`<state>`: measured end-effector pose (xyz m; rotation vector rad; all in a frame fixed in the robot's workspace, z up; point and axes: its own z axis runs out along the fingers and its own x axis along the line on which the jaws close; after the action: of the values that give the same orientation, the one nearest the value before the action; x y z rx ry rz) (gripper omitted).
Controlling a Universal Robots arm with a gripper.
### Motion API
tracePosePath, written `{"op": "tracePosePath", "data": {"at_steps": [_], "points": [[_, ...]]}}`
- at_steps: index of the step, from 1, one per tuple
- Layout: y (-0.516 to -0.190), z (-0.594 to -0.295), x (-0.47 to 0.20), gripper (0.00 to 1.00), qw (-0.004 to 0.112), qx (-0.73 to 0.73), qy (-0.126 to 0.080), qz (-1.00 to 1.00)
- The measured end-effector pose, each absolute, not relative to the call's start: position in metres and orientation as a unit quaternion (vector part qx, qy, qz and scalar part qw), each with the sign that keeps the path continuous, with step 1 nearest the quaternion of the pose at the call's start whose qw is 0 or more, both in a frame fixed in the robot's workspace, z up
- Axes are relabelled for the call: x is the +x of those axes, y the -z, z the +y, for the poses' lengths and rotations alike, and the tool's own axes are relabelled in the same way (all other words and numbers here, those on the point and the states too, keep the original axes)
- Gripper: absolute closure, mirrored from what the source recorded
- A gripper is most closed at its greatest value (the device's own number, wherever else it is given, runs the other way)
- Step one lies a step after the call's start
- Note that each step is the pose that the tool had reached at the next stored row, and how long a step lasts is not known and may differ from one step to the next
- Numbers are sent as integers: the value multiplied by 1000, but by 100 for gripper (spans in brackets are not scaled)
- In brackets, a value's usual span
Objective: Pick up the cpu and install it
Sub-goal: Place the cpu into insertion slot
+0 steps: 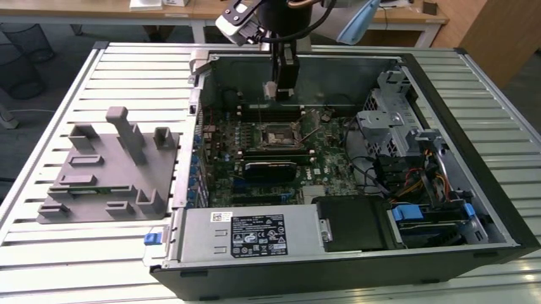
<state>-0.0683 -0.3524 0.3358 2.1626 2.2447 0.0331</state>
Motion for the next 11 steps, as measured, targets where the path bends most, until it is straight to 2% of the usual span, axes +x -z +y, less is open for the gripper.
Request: {"op": "tracePosePath", "data": {"at_steps": [11], "points": [[-329,-352,-68,47,12,694,-11,720]]}}
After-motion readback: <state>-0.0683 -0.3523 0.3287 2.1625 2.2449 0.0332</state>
